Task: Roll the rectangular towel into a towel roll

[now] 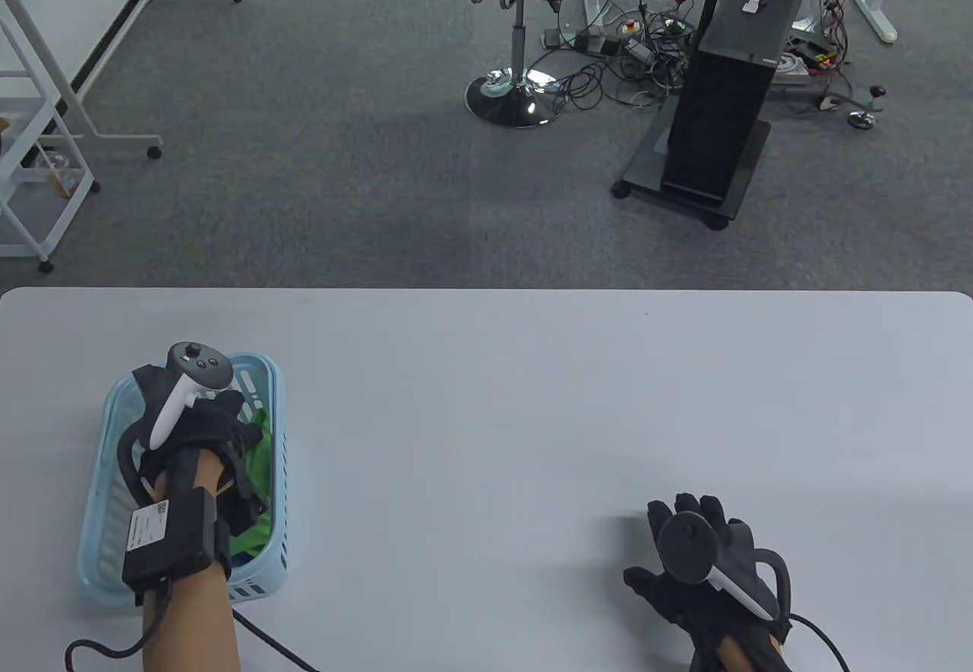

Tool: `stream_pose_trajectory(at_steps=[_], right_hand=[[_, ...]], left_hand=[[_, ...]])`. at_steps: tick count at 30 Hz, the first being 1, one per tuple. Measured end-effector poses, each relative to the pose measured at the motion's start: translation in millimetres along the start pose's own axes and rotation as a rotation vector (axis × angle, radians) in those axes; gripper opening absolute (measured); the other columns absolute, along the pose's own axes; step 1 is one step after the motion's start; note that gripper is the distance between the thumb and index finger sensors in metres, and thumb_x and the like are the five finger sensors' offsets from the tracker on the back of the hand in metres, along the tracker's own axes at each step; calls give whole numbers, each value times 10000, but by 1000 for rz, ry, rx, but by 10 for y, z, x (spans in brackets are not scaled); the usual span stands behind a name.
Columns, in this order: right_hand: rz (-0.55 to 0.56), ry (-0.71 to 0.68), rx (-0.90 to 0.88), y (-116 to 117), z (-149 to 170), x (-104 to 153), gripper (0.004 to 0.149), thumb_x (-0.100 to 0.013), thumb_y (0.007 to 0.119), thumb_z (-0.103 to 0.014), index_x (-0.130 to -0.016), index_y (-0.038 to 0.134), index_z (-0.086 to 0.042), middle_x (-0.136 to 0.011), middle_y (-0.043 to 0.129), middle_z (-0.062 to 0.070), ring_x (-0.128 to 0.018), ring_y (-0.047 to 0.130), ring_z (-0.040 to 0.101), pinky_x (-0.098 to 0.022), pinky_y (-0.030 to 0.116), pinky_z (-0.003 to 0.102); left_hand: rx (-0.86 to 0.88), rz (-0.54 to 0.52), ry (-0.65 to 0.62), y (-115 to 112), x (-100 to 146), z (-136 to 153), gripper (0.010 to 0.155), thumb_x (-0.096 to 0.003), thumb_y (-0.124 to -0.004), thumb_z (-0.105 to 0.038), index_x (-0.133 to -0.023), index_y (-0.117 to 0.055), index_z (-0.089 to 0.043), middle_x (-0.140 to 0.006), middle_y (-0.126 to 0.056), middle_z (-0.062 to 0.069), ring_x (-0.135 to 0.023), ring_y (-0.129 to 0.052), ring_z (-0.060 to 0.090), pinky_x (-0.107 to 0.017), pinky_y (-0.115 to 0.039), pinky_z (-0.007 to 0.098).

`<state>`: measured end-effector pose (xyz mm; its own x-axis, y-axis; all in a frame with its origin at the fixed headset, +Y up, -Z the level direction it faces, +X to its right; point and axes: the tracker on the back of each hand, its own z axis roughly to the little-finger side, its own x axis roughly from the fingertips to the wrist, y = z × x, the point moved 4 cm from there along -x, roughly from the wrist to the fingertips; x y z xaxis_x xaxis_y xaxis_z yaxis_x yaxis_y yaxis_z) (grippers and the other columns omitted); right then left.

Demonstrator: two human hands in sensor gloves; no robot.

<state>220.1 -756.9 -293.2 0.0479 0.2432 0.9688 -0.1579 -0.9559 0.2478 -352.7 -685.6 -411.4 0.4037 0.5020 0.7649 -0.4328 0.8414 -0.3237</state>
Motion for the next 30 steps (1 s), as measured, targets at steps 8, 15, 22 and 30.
stream_pose_trajectory(at_steps=[8, 15, 22, 30], right_hand=[[-28, 28, 11, 4, 66, -6, 955, -296, 715, -614, -1061, 361, -166, -1065, 218, 199, -984, 184, 447, -672, 226, 688], [-37, 32, 5, 8, 77, -14, 953, -298, 714, -613, -1061, 361, -164, -1064, 214, 200, -983, 180, 449, -671, 224, 688], [-27, 20, -14, -23, 57, 8, 950, -299, 712, -612, -1061, 362, -164, -1064, 216, 199, -983, 181, 447, -671, 223, 687], [-7, -22, -36, -68, -44, 38, 941, -303, 710, -606, -1061, 367, -165, -1066, 217, 193, -986, 181, 442, -674, 219, 685]], left_hand=[[-127, 146, 68, -220, -336, -5, 954, -311, -928, -452, -1107, -448, -233, -1172, -566, 106, -1093, -477, 459, -731, -353, 704], [-129, 194, 50, -284, -382, -43, 868, -348, -929, -342, -1088, -510, -167, -876, -886, 153, -911, -674, 401, -714, -356, 704], [-101, -20, 20, 228, 32, -231, 530, -390, -893, -269, -919, -863, -266, -759, -913, 133, -847, -722, 409, -708, -410, 715], [133, -475, -191, 1194, 1174, -698, 453, -417, -864, -265, -857, -865, -373, -839, -836, 97, -905, -746, 399, -704, -477, 710]])
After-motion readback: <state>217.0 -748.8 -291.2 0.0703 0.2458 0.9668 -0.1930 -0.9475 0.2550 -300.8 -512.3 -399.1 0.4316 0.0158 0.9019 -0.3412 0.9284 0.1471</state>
